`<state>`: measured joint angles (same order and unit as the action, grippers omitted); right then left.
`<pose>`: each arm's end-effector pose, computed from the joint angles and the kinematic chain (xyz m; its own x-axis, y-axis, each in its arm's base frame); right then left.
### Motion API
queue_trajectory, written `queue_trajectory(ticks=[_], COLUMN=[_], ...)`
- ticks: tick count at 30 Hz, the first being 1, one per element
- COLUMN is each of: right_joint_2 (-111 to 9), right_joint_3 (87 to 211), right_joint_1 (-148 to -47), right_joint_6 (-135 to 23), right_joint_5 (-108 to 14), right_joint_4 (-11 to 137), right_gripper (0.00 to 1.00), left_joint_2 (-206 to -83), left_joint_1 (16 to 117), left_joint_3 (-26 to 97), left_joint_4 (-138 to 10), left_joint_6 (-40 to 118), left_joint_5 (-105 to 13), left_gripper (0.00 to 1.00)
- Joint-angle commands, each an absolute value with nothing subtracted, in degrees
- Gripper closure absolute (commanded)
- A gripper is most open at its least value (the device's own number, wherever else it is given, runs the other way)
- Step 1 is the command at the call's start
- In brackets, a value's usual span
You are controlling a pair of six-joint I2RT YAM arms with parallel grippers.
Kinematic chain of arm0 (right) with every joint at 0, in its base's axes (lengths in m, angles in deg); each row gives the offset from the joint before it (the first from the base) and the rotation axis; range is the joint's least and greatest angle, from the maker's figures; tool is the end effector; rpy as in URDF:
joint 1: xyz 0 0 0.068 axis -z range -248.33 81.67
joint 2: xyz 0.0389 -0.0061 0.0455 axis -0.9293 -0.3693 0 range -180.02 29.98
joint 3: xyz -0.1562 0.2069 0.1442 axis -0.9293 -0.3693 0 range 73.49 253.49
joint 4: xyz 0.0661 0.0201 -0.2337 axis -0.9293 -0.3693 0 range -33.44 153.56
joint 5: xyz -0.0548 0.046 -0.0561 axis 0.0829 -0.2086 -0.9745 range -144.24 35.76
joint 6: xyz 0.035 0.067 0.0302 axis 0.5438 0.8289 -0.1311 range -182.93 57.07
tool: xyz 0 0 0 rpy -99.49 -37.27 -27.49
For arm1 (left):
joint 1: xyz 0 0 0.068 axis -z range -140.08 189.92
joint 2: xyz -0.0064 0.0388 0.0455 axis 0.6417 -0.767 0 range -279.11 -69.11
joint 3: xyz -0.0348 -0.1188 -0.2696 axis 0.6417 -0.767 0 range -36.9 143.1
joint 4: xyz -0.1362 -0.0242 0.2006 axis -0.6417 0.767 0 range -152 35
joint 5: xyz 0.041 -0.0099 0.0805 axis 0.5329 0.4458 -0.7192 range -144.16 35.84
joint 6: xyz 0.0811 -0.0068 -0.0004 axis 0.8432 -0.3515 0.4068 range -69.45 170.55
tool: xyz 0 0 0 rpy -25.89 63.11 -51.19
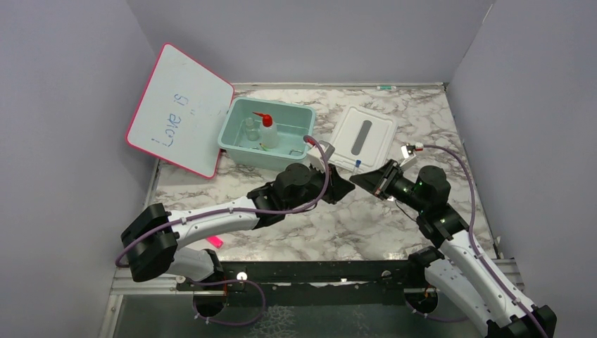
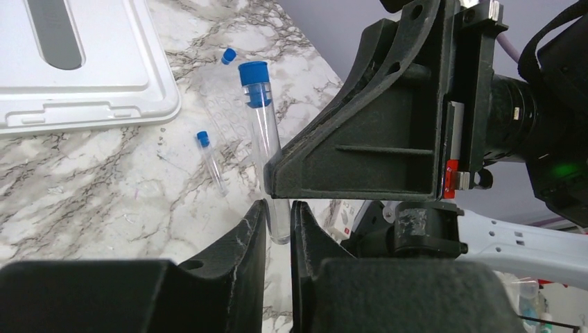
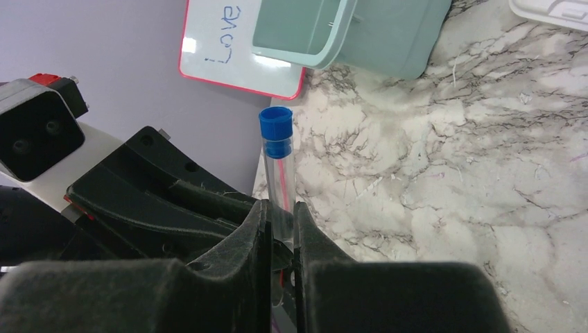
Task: Organize the chemistry lab equipment
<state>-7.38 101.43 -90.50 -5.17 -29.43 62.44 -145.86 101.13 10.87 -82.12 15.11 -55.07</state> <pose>0.1362 0.0875 0.2856 -0.7033 0.5425 -0.4594 -0.2433 0.4236 0.8726 0.1567 -0.2829 0.3152 -0.5642 -0.1773 -0.8064 0.6648 0.4817 -0.5710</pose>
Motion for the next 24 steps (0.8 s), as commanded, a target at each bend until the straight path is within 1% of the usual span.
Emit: queue_trajectory(ticks=[1,6,12,14,18,24], right_joint_2=[-7.1,-6.8,-7.5,-8.7,-11.5,-14.3], right_joint_3=[102.1,103.5,108.3,110.7,114.9,119.0], right_joint_1=[-90.7,-90.7,-90.8,-90.7,-90.7,-90.7], right_joint_6=[-6.2,-6.0,-9.4,-11.2,-13.7,-17.5], right_joint_5=[-27.8,-27.8,-33.0,-35.5,-37.7,-36.0], right_joint_4=[61.7,60.7,54.4,51.4,47.2,44.6], right_gripper=[0.87,0.84,0.68,0.64,0.64,0.63], left_joint_2=[-145.9,-145.3,-143.2,-142.1,-140.0,-138.4], left_joint_1=[101.1,101.1,101.1,101.1,101.1,101.1], left_joint_3=[11.9,11.6,10.0,9.3,7.5,7.2], left_joint_4=[-84.6,-84.7,-84.7,-84.7,-84.4,-82.3], left_joint_6=[19.7,23.6,28.2,29.5,31.7,34.4], left_joint_5=[-55.0,-52.5,-50.9,-50.6,-50.7,-49.8], left_gripper=[0.88,0.98,1.00,1.00,1.00,1.00])
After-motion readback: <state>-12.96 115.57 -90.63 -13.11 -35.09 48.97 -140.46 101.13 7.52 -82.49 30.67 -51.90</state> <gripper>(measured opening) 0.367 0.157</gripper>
